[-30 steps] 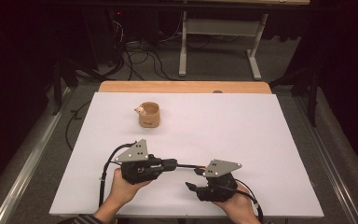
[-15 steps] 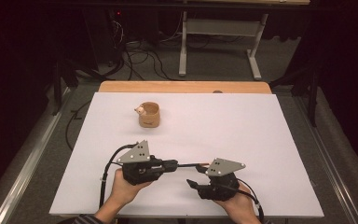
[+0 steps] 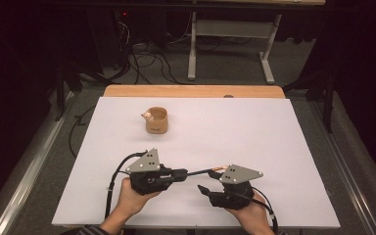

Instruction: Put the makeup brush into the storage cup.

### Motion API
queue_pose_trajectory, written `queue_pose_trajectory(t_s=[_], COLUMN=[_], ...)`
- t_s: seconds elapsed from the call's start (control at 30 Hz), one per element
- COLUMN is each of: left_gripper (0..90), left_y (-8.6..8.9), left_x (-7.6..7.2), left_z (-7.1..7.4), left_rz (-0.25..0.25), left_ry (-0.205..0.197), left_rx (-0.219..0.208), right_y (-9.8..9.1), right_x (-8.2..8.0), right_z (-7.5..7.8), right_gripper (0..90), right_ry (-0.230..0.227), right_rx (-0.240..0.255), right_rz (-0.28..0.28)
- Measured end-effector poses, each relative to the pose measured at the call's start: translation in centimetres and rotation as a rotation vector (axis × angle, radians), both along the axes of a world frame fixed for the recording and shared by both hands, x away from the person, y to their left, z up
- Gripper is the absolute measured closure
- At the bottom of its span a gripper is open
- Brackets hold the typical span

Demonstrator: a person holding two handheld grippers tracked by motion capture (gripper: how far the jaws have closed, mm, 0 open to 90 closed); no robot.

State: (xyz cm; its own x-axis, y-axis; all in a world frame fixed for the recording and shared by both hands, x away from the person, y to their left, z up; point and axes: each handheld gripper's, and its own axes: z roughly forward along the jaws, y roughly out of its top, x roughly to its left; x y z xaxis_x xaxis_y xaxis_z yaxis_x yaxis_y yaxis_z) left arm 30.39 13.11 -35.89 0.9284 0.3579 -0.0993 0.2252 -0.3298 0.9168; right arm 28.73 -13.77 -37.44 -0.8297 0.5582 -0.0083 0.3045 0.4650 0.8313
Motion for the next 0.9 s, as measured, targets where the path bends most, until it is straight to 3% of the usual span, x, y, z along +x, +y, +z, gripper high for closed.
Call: queue_pose_trajectory(t_s=[0.5,0.9], left_gripper=[84.9,84.9], left_y=[-0.5,-0.6], left_x=[-0.1,-0.2], left_z=[-0.5,-0.6], left_rz=[0.004,0.009], left_ry=[-0.002,-0.007], left_rx=[0.017,0.019], right_y=[-0.3,-1.1], right_x=[0.0,0.5], right_z=[0.4,0.6], right_gripper=[46.2,45.5], right_ry=[-0.004,0.056], right_rx=[0.041,0.125], right_rz=[-0.018,-0.04])
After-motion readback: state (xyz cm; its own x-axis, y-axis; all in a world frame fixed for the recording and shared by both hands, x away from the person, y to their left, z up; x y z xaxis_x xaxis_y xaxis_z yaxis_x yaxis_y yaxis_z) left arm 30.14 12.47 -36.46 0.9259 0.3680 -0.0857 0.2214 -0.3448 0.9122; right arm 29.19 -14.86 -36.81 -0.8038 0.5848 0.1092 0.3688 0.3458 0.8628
